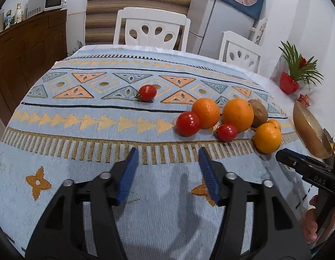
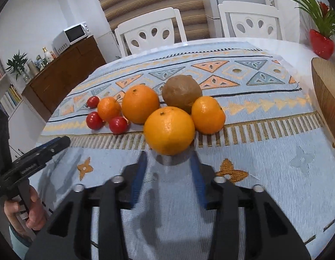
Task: Organize fruits
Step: 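Lower the right tool around a large orange while the left tool approaches a tomato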
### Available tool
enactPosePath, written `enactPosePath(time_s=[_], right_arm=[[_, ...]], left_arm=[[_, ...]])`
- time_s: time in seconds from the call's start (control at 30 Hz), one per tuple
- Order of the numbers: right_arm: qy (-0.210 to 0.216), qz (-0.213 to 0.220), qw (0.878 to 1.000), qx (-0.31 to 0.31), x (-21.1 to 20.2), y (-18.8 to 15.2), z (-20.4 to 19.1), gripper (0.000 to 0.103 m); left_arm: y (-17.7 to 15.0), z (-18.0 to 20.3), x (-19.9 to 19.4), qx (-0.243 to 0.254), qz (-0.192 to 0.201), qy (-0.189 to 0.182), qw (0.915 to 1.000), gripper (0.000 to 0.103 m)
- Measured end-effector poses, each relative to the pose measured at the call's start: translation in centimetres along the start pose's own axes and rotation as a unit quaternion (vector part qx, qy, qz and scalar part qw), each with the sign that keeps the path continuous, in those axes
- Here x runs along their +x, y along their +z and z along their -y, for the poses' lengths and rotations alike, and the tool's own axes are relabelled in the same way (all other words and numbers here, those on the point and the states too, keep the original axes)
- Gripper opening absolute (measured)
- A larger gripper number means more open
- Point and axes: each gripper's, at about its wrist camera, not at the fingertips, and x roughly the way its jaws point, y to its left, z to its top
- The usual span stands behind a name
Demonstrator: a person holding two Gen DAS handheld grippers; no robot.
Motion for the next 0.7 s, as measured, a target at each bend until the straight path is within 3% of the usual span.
enactPosePath(time_s=[0.23, 0.33, 0.57, 0.63, 0.7], right_arm=[[-0.003, -0.006, 1.000, 0.003, 0.4, 0.1, 0.1, 0.049], [-0.004, -0.005, 1.000, 0.003, 0.4, 0.1, 0.2, 0.051], [-0.008, -0.003, 1.000, -0.003, 0.4, 0.1, 0.0, 0.053], [-0.008, -0.006, 1.000, 0.001, 0.5, 0.1, 0.2, 0.053], [-0.003, -0.005, 1.000, 0.000, 0.2, 0.2, 0.1, 0.053]], left_arm=[[-0.1, 0.2, 0.2, 0.004, 0.002, 0.010, 0.9999, 0.064], [0.0, 0.1, 0.2, 0.000, 0.002, 0.014, 0.9999, 0.071], [0.0, 0.0, 0.4, 0.000, -0.005, 0.015, 0.9999, 0.070], [0.2, 0.2, 0.8, 0.004, -0.029, 0.015, 0.9995, 0.069], [0.5, 0.4, 1.8, 0.005, -0.089, 0.009, 0.9960, 0.066]])
